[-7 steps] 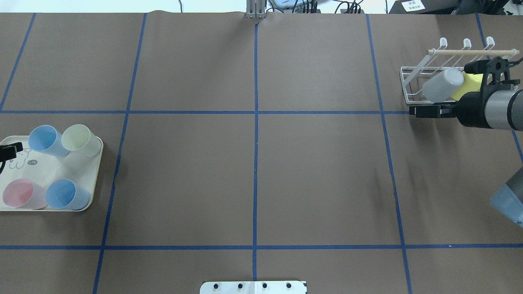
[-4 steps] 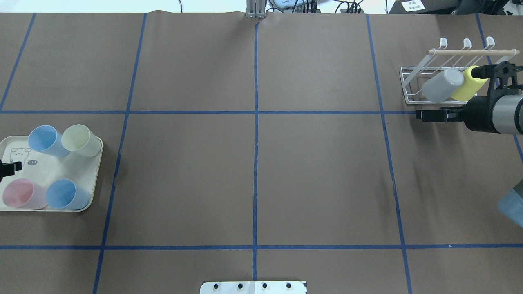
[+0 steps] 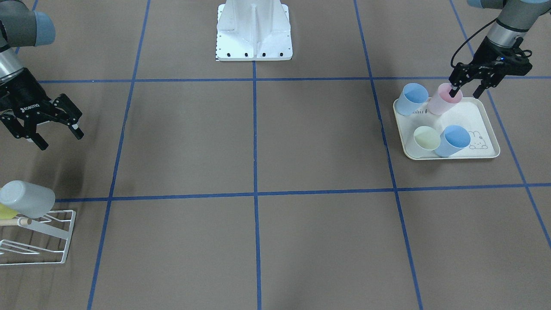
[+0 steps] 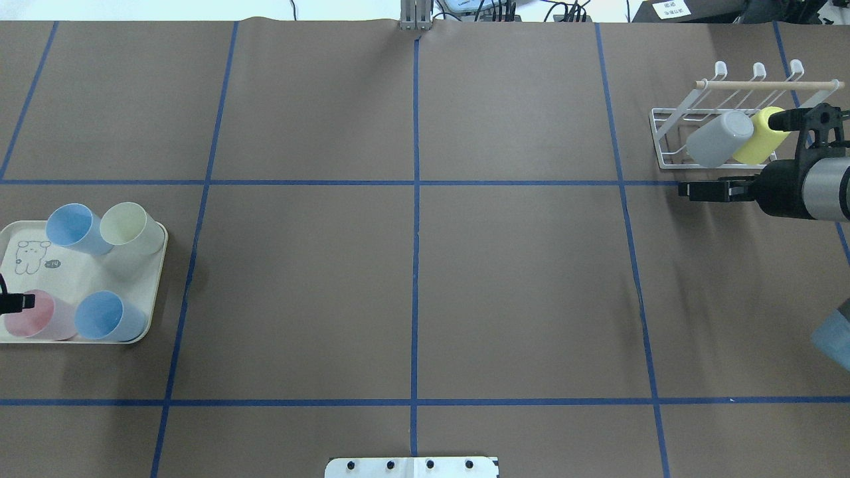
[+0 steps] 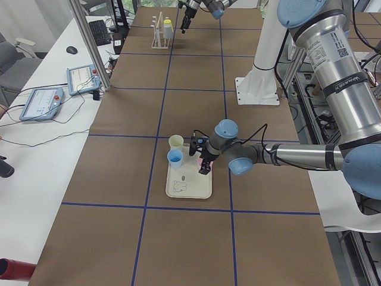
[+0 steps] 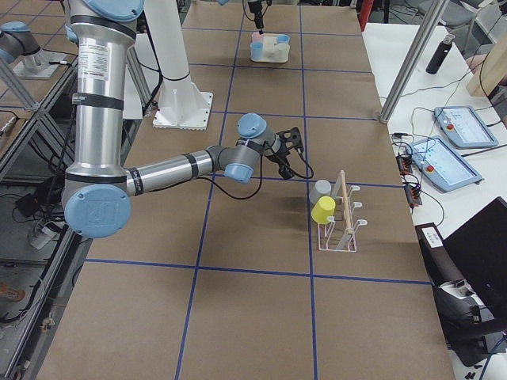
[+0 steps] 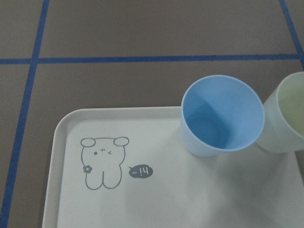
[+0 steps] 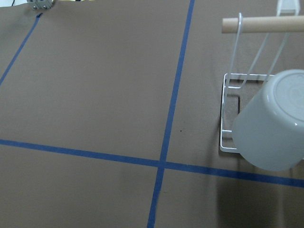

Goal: Transfer IKEA cup to right arm and place on rack

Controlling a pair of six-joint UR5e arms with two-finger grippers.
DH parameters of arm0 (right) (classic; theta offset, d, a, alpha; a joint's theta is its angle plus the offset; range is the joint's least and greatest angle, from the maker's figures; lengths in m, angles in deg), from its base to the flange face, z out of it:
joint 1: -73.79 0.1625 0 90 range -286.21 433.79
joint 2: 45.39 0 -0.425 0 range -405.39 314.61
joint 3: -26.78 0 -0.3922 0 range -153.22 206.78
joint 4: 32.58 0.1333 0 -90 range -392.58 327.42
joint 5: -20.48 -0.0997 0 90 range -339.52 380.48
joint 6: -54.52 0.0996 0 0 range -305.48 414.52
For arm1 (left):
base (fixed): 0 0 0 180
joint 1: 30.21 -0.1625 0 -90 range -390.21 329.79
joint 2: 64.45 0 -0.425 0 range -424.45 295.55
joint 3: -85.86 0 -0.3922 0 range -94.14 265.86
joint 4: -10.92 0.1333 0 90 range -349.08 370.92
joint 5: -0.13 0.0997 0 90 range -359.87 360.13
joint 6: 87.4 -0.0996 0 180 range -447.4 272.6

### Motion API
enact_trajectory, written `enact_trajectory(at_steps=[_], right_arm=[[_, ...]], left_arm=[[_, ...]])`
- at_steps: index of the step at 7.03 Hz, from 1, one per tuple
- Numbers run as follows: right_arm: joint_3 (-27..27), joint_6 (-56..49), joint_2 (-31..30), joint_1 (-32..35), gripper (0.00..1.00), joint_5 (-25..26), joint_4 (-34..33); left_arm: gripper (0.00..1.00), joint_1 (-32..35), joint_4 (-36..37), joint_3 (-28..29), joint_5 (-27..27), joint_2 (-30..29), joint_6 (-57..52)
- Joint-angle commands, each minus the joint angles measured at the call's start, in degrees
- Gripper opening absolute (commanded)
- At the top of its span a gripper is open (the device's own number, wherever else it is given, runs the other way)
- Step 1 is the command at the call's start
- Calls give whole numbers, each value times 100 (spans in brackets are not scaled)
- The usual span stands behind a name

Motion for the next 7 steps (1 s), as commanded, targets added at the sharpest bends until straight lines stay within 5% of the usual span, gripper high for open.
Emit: enact_trajectory(at_steps=[1, 2, 3, 5, 7], right_arm=[[-28, 6, 7, -11, 100, 0, 0], [-37, 6, 8, -11, 100, 0, 0], [-37, -2, 8, -11, 100, 0, 0], [-46, -3, 60, -11, 100, 0, 0], [-46, 15, 69, -11, 100, 9, 26]], left_arm=[[44, -28, 17, 124, -265, -2, 1], [15, -37, 17, 239, -283, -45, 1], [0, -37, 17, 274, -283, -63, 1], [0, 41, 8, 214, -692, -11, 10], [0, 1457, -9, 73, -1543, 51, -34]])
